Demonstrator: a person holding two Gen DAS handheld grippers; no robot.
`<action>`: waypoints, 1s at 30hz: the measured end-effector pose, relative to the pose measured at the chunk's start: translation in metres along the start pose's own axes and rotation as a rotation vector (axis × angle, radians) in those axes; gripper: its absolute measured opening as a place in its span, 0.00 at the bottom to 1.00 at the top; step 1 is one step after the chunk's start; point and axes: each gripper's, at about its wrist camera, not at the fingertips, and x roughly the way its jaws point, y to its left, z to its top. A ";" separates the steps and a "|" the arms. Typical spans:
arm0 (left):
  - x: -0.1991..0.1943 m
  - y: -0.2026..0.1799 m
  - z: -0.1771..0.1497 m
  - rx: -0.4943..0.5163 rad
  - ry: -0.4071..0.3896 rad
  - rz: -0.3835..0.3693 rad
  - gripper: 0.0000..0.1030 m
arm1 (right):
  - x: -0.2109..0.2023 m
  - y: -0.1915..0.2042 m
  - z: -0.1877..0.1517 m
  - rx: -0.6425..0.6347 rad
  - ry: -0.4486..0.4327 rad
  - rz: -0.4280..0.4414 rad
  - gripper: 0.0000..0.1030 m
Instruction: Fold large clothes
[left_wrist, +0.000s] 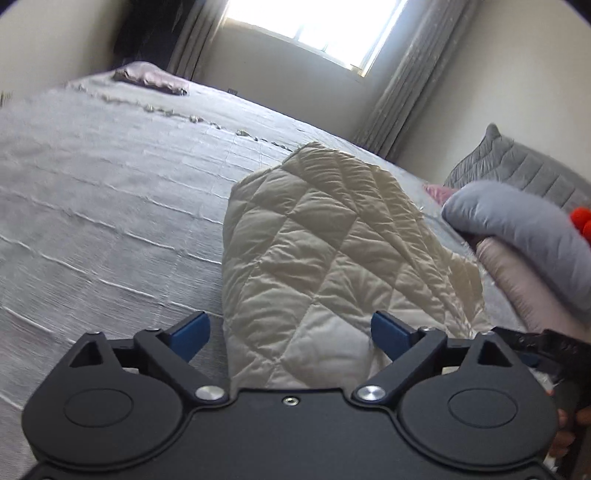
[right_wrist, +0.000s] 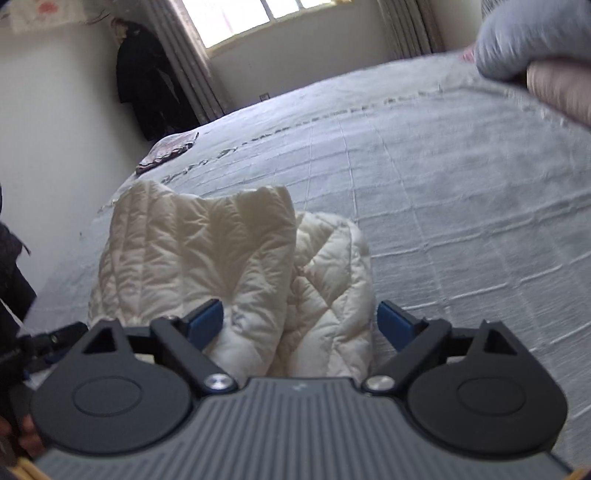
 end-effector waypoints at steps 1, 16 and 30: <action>-0.008 0.000 -0.002 0.015 -0.007 0.010 0.94 | -0.007 0.003 0.000 -0.015 -0.010 -0.008 0.88; -0.104 -0.061 -0.040 0.119 0.052 0.253 1.00 | -0.094 0.067 -0.038 -0.147 -0.056 -0.178 1.00; -0.129 -0.082 -0.071 0.200 0.065 0.356 1.00 | -0.111 0.087 -0.082 -0.214 -0.015 -0.262 1.00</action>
